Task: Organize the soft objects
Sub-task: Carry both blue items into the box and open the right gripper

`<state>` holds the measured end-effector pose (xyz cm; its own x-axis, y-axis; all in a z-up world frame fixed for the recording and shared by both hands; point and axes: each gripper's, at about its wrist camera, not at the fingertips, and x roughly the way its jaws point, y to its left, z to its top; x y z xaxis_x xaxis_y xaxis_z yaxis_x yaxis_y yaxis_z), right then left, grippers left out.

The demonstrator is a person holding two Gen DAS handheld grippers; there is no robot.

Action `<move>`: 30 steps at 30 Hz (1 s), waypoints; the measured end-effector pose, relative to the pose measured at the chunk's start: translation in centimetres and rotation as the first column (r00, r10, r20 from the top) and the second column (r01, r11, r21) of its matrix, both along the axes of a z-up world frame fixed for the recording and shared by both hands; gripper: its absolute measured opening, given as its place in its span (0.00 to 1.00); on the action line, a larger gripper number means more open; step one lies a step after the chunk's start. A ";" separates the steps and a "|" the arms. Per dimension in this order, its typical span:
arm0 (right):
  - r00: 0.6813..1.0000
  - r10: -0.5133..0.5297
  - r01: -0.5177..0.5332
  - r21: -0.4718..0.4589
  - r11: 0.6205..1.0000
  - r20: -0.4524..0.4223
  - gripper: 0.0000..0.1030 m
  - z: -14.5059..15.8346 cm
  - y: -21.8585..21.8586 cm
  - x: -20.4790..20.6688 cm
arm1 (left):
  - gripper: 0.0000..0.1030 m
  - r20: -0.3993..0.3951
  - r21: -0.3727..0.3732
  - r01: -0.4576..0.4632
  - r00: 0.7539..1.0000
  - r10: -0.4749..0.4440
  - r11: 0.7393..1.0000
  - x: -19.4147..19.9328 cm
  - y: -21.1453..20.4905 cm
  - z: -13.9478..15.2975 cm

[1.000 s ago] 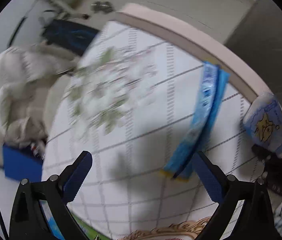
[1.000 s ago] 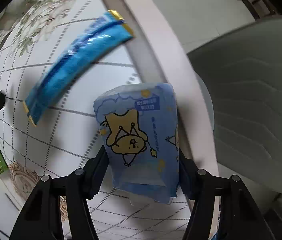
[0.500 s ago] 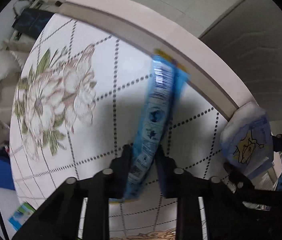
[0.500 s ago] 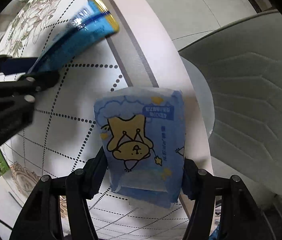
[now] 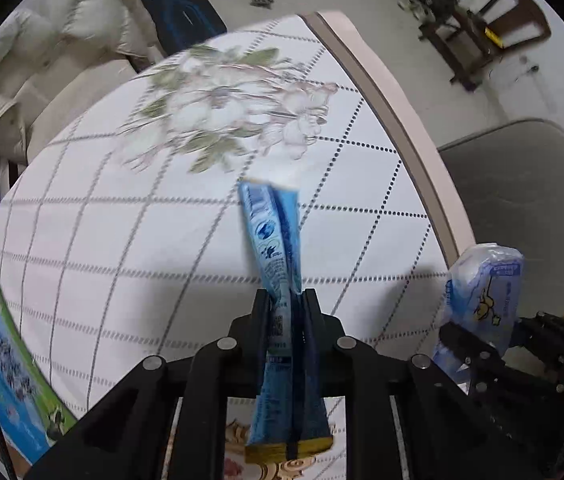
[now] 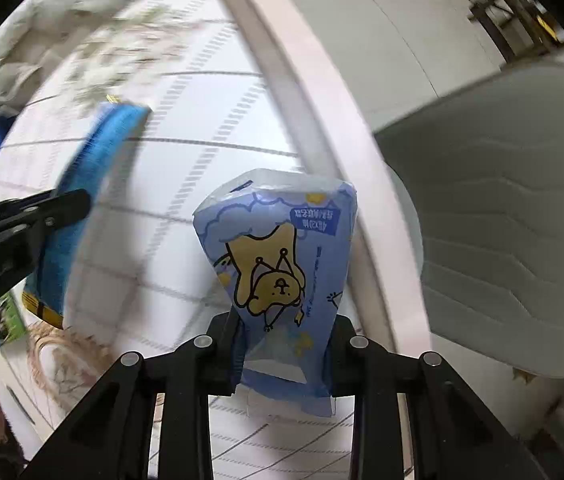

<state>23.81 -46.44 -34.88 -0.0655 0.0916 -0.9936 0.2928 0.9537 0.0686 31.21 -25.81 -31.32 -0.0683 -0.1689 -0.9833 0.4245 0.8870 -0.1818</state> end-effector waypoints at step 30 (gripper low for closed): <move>0.989 0.099 -0.101 0.012 0.995 0.107 0.30 5.7 16.6 -0.7 | 0.22 -0.380 -0.010 -0.206 0.906 0.187 0.978 -2.2 12.2 -7.0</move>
